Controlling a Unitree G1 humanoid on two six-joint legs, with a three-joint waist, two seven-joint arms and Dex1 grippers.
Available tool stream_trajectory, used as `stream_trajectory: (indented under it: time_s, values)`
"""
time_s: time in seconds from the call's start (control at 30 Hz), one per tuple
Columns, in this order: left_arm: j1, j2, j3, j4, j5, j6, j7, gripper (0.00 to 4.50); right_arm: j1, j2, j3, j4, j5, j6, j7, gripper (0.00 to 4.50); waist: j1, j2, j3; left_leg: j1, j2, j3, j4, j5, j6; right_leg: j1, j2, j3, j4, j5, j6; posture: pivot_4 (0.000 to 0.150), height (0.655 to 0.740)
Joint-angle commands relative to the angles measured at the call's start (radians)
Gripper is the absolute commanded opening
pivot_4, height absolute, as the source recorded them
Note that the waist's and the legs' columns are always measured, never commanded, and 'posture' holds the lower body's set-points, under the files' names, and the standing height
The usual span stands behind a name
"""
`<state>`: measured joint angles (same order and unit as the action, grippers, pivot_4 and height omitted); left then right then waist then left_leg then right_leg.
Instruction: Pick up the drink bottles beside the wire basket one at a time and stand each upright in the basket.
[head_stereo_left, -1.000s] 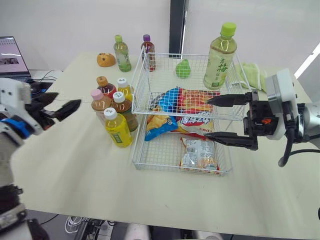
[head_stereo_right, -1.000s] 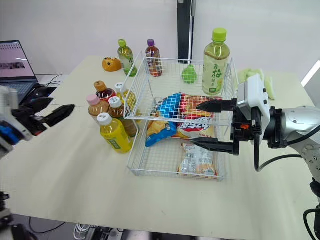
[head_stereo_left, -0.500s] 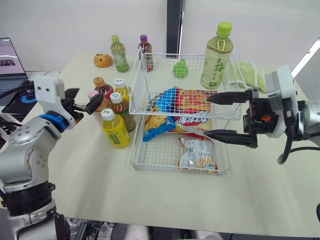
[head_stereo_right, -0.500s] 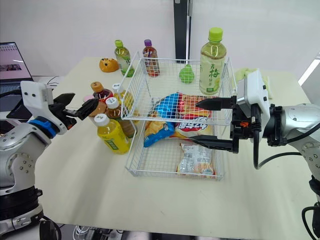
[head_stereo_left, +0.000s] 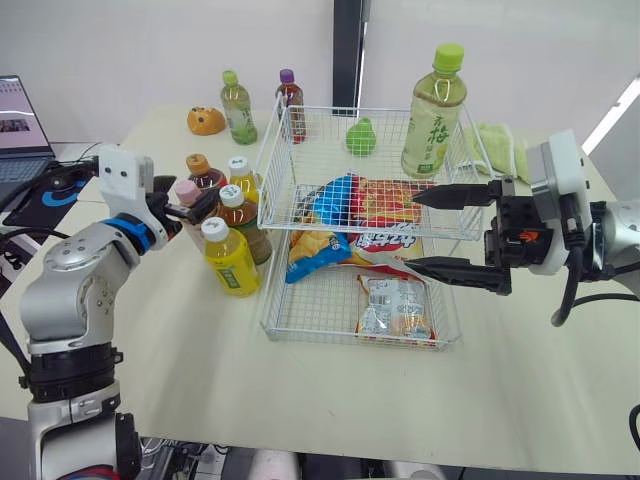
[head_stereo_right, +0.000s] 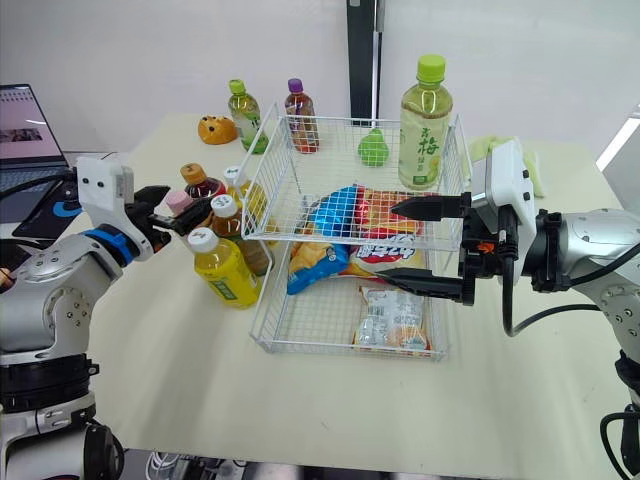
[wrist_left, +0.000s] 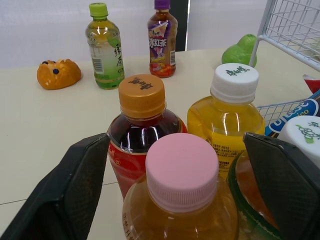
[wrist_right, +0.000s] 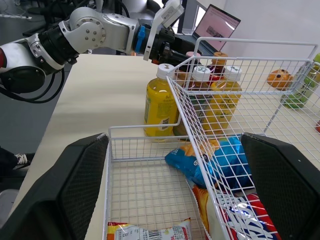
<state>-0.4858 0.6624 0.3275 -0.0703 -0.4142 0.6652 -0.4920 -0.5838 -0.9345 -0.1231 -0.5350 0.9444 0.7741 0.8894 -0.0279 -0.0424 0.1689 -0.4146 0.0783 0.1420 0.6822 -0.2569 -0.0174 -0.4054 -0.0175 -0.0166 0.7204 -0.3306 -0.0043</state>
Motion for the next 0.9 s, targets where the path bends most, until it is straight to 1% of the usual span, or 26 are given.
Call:
stream_trajectory:
  time_s: [0.03,0.23,0.47,0.6,0.7,0.8,0.9]
  values:
    - [-0.004,0.02,0.001,-0.018,0.018,-0.032,0.001,3.26,-0.026,0.001,-0.032,-0.015,0.013,-0.003,-0.008,4.5,0.0,0.0,0.0,0.0,0.0,0.0,0.0,0.0,0.0,0.0,0.0,0.0,0.0,0.0,0.0,0.15,0.7211]
    - [-0.006,0.017,-0.003,-0.011,0.011,-0.039,-0.011,1.39,-0.032,0.001,-0.03,-0.009,0.01,-0.001,-0.011,4.5,0.0,0.0,0.0,0.0,0.0,0.0,0.0,0.0,0.0,0.0,0.0,0.0,0.0,0.0,0.0,0.15,0.7211]
    - [0.037,0.041,0.055,-0.068,-0.031,-0.005,-0.019,1.38,-0.022,0.004,-0.032,-0.023,0.008,0.001,-0.023,4.5,-0.002,0.0,0.0,0.0,0.0,0.0,0.0,0.0,0.0,0.0,0.0,0.0,0.0,0.0,0.0,0.15,0.7211]
    - [0.035,0.109,0.122,-0.13,-0.097,0.062,-0.042,1.38,-0.01,0.0,-0.042,-0.031,0.011,0.002,-0.03,4.5,-0.003,0.0,0.0,0.0,0.0,0.0,-0.001,0.0,0.0,0.0,0.0,0.0,0.0,0.0,0.0,0.15,0.7211]
    - [-0.016,0.202,0.163,-0.117,-0.146,0.116,-0.085,1.38,-0.009,-0.005,-0.049,-0.023,0.008,0.0,-0.027,4.5,-0.002,-0.002,0.001,-0.001,0.0,0.0,-0.001,0.0,0.0,-0.001,0.0,0.0,-0.001,0.0,0.0,0.15,0.7211]
    - [-0.113,0.289,0.173,-0.045,-0.179,0.151,-0.125,1.38,-0.014,-0.01,-0.061,-0.008,0.006,0.001,-0.023,4.5,0.0,-0.003,0.002,-0.001,0.0,0.0,-0.001,0.0,0.0,-0.001,0.0,-0.001,-0.001,0.0,0.0,0.15,0.7211]
    - [-0.282,0.363,0.145,0.036,-0.249,0.251,-0.167,1.38,-0.01,-0.026,-0.077,0.005,-0.003,-0.001,-0.016,4.5,0.006,-0.003,0.002,-0.001,0.0,0.0,-0.001,0.0,0.0,-0.001,0.0,-0.001,-0.003,0.0,0.0,0.15,0.7211]
